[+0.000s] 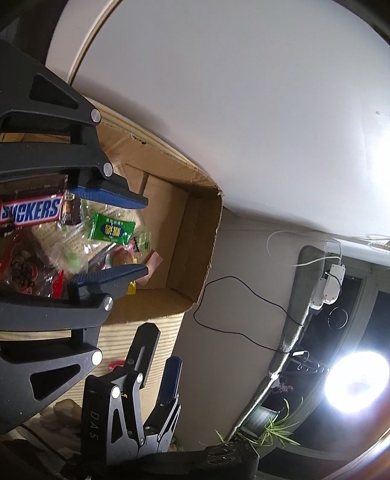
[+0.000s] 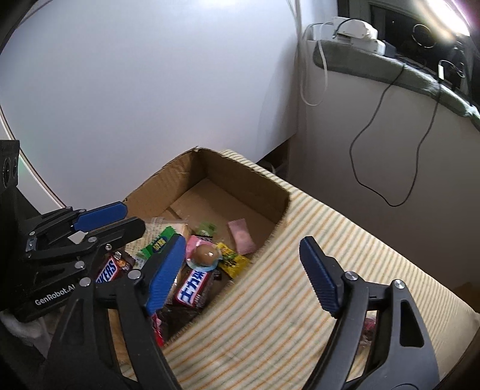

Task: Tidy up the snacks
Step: 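Open both tools over the box and return to the last snacks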

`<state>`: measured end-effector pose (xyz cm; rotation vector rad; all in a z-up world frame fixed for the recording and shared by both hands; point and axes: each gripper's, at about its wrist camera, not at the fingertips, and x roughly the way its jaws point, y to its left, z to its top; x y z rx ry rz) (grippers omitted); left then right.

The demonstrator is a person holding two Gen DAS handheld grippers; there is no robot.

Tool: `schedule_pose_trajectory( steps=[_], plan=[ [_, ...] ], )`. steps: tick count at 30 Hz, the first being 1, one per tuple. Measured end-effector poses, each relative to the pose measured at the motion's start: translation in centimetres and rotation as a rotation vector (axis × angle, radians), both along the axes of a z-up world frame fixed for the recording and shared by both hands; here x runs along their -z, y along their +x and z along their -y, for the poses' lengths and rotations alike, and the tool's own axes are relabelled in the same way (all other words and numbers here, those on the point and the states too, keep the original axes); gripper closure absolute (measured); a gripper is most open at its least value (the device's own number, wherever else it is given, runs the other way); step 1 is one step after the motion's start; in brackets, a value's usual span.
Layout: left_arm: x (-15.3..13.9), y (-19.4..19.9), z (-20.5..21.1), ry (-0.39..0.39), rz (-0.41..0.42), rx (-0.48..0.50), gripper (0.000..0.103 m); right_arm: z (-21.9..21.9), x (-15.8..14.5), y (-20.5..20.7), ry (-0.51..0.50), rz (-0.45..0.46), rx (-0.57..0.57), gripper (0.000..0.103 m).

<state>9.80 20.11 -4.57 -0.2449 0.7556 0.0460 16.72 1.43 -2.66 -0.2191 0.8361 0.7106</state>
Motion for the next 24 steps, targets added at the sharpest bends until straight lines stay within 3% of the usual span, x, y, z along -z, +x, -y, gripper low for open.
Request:
schedule_pose_trajectory(
  steps=[11, 24],
  plan=[
    [-0.7, -0.3, 3.8, -0.012, 0.029, 0.068, 0.067, 5.9, -1.1, -0.6, -0.004, 0.044, 0.077, 0.014],
    [-0.3, 0.8, 11.2, -0.027, 0.02, 0.202, 0.066, 15.6, -0.6, -0.4, 0.002, 0.026, 0.2, 0.013]
  ],
)
